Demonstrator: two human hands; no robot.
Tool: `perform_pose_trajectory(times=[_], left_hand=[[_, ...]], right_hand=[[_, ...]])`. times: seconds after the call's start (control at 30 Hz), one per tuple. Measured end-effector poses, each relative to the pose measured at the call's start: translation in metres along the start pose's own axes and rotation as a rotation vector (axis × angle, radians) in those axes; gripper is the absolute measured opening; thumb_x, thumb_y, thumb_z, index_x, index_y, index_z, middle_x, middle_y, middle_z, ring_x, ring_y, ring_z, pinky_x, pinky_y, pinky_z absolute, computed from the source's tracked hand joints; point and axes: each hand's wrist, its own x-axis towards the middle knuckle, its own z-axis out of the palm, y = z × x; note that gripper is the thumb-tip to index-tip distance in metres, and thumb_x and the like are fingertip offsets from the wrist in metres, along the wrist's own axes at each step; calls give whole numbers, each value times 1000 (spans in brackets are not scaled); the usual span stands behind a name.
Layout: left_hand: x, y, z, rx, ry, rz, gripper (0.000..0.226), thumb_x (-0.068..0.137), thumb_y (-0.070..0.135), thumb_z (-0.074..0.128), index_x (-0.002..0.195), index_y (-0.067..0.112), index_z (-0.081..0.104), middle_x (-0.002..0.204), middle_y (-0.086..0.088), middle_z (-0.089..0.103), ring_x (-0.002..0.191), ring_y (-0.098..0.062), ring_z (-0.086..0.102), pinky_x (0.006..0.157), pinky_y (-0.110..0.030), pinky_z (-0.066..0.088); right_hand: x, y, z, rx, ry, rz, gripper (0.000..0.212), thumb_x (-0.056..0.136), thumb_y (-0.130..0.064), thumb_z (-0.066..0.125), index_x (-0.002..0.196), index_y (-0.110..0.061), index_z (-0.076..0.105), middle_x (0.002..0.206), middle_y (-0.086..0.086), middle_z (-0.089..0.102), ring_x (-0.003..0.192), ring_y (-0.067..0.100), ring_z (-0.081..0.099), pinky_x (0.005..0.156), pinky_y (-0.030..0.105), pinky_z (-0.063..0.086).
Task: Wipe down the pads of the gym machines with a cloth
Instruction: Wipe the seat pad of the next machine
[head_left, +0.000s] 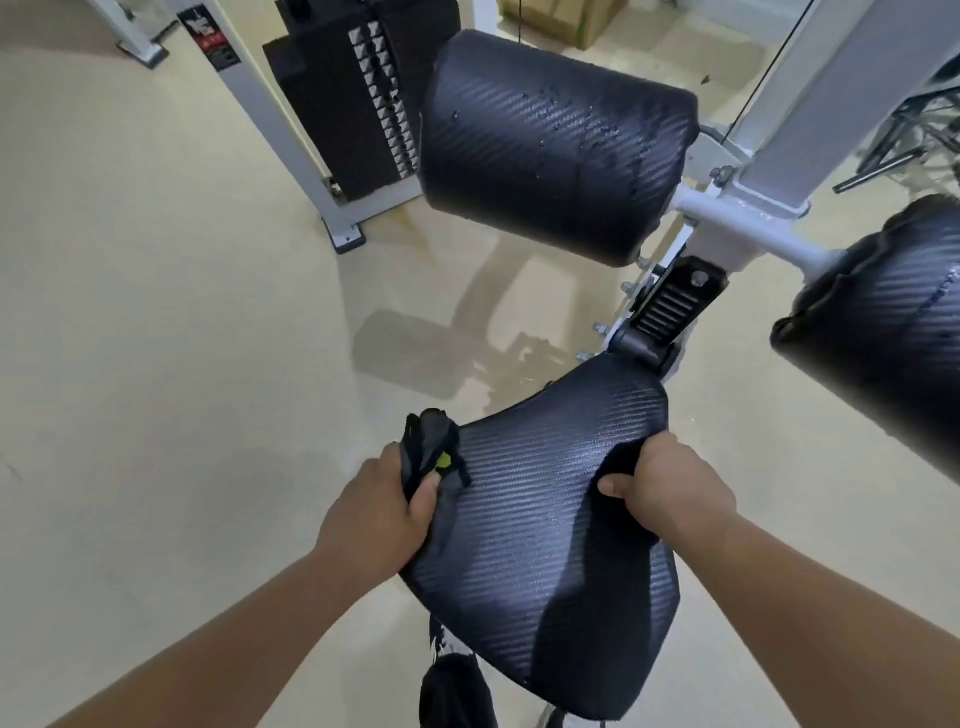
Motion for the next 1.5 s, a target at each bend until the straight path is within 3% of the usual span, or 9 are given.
perform_pose_trajectory(times=[0.23,0.37,0.63,0.77,1.03,1.13,1.27,1.37,1.5], left_hand=[[84,54,1,79,-101,30,49,106,51,34,138,16,47,124,-13,63,111,-32,61,88,-36,47],[97,67,5,16,-95,-2,48,106,50,35,139,19,49,125,-9,66,111,-28,61,89,-34,47],[-26,20,36,-96,386,-131,42,99,39,50,135,17,51,118,-12,56,107,-34,54,91,-41,47],[-79,36,69,-540,549,-452,47,98,31,54,139,10,46,119,-16,58,109,-38,58,91,-46,51],[-169,152,131,-961,268,-865,46,102,27,53,135,-1,38,124,-19,63,108,-37,63,79,-28,42],[-188,194,132,-1051,0,-923,23,105,22,51,118,3,47,99,-4,63,97,-25,60,69,-22,30],[-187,217,111,-1051,-153,-605,22,94,35,63,114,26,58,98,7,69,92,-12,68,87,-32,54],[-166,221,76,-876,-72,-198,19,96,50,59,110,38,54,110,15,66,103,-7,64,91,-28,50],[-131,206,47,-371,-470,155,52,99,69,28,139,46,51,149,9,51,141,-14,42,120,-43,32]], right_hand=[[11,-6,-4,-82,-73,-48,43,87,-38,80,76,-10,49,86,10,59,74,30,60,68,39,51],[8,-4,0,-16,-44,2,47,85,-42,80,95,-4,54,80,9,59,69,32,63,75,47,60],[-12,21,12,68,66,-49,53,87,-65,60,116,-26,41,103,-2,61,94,30,64,84,48,55],[-40,40,23,268,140,-100,45,93,-56,60,127,-26,57,118,3,69,111,32,64,90,44,52],[-104,89,56,698,154,-42,37,102,-27,45,73,-9,60,71,4,62,71,29,54,69,39,46],[-125,111,60,814,97,75,44,99,-32,46,92,8,60,79,23,60,75,40,58,76,49,55],[-157,133,36,916,66,90,40,95,-42,56,75,-10,67,79,15,70,72,30,63,74,39,51],[-173,125,18,1057,-78,-26,31,97,-55,57,93,-33,77,93,-5,78,92,17,71,88,41,56],[-162,104,20,1394,-338,54,41,95,-57,60,118,-25,74,113,3,78,107,23,74,96,54,58]])
